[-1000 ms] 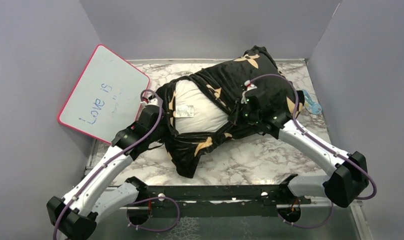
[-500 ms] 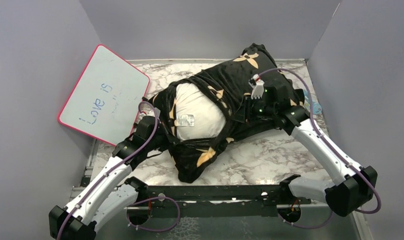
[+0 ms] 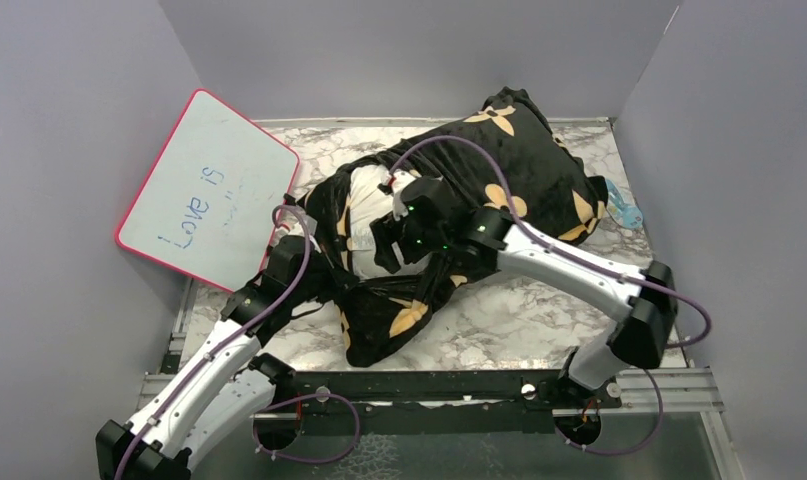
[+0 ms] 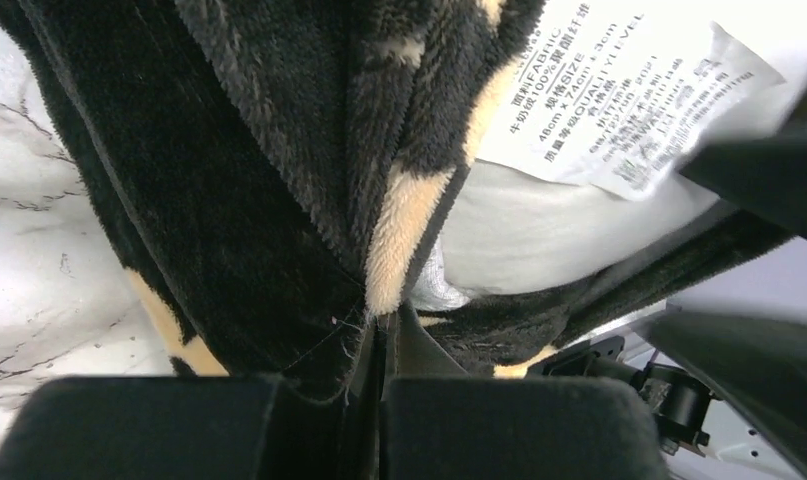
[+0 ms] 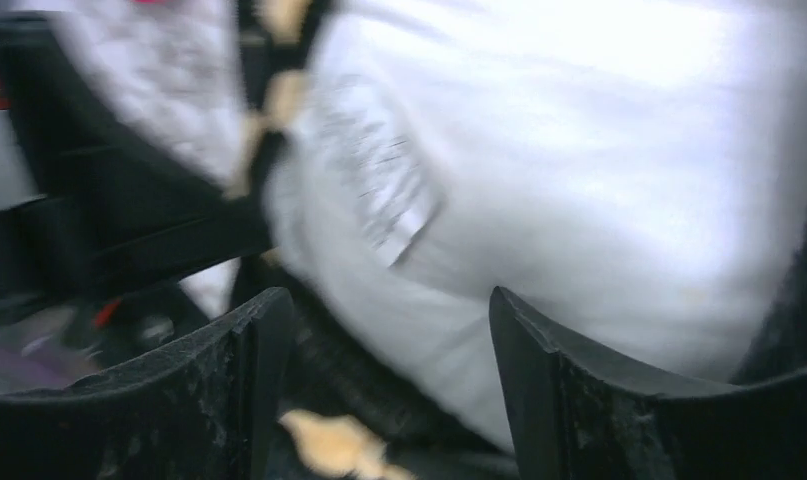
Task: Remove the pillowcase from the pillow
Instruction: Remove the pillow from the pillowcase.
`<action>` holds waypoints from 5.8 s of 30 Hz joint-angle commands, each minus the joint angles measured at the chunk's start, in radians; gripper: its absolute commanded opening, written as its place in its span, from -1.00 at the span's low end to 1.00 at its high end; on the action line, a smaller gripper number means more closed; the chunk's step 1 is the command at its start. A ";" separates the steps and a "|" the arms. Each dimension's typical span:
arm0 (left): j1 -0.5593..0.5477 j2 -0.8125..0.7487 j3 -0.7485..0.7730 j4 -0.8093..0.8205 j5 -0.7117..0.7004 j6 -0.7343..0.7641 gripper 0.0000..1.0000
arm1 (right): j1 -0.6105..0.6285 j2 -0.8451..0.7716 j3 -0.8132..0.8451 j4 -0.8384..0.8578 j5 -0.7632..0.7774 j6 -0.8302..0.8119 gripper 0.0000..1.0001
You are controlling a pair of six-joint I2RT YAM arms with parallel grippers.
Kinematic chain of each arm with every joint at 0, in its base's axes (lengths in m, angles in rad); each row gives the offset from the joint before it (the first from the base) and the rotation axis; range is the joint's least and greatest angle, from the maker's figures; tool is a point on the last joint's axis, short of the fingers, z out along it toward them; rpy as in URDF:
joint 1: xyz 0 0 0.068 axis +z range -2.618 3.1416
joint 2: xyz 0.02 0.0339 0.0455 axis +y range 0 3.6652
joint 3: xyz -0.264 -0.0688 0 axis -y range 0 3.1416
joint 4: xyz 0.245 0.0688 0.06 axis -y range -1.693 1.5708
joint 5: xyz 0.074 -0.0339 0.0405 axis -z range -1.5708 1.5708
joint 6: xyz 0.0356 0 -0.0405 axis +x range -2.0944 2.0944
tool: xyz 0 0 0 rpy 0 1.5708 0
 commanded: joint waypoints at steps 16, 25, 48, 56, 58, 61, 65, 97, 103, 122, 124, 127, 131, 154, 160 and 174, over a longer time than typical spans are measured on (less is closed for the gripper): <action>0.002 -0.099 0.035 -0.185 -0.116 0.019 -1.00 | -0.145 0.053 -0.324 0.154 0.389 0.005 -0.99; 0.002 0.144 0.459 -0.200 -0.233 0.232 0.89 | -0.146 -0.032 -0.499 0.159 0.283 0.156 -0.99; 0.432 0.316 0.447 -0.187 -0.002 0.408 -1.00 | -0.235 -0.191 -0.601 0.129 0.214 0.217 -0.99; 0.444 0.203 0.134 0.065 0.436 0.288 -1.00 | -0.235 -0.255 -0.536 0.143 0.008 0.113 -0.99; 0.443 0.184 0.110 0.089 0.458 0.281 -1.00 | -0.234 -0.275 -0.485 0.166 -0.112 0.066 -0.92; 0.444 0.167 0.093 0.095 0.469 0.284 -1.00 | -0.226 -0.250 -0.353 0.147 -0.222 0.001 -0.62; 0.442 0.131 0.049 0.115 0.490 0.255 -1.00 | -0.177 -0.149 -0.143 0.085 -0.230 -0.087 -0.24; 0.442 -0.067 -0.017 -0.038 0.285 0.156 -1.00 | -0.157 0.139 0.066 0.172 0.538 -0.203 -0.99; 0.442 -0.058 0.005 -0.132 0.163 0.165 -1.00 | -0.325 -0.071 0.002 0.167 0.370 -0.090 -0.99; 0.442 0.140 -0.072 0.127 0.341 0.181 -0.42 | -0.341 -0.205 -0.087 0.157 -0.066 0.111 -0.99; 0.442 0.166 -0.078 0.144 0.385 0.186 -0.18 | -0.342 -0.188 -0.076 0.163 -0.125 0.117 -0.99; 0.442 0.117 -0.035 0.096 0.345 0.189 0.22 | -0.341 -0.143 -0.044 0.131 -0.180 0.101 -0.97; 0.442 -0.029 0.092 -0.028 0.221 0.192 0.63 | -0.342 -0.098 -0.013 0.061 -0.190 0.073 -0.93; 0.305 0.128 0.240 0.214 0.652 0.225 0.84 | -0.340 -0.024 -0.048 0.079 -0.330 0.099 -0.82; 0.128 0.238 0.238 0.211 0.513 0.223 0.45 | -0.335 -0.004 -0.021 0.069 -0.404 0.086 -0.77; 0.122 0.381 0.381 0.166 0.344 0.275 -1.00 | -0.314 -0.305 -0.269 -0.018 -0.508 -0.127 0.33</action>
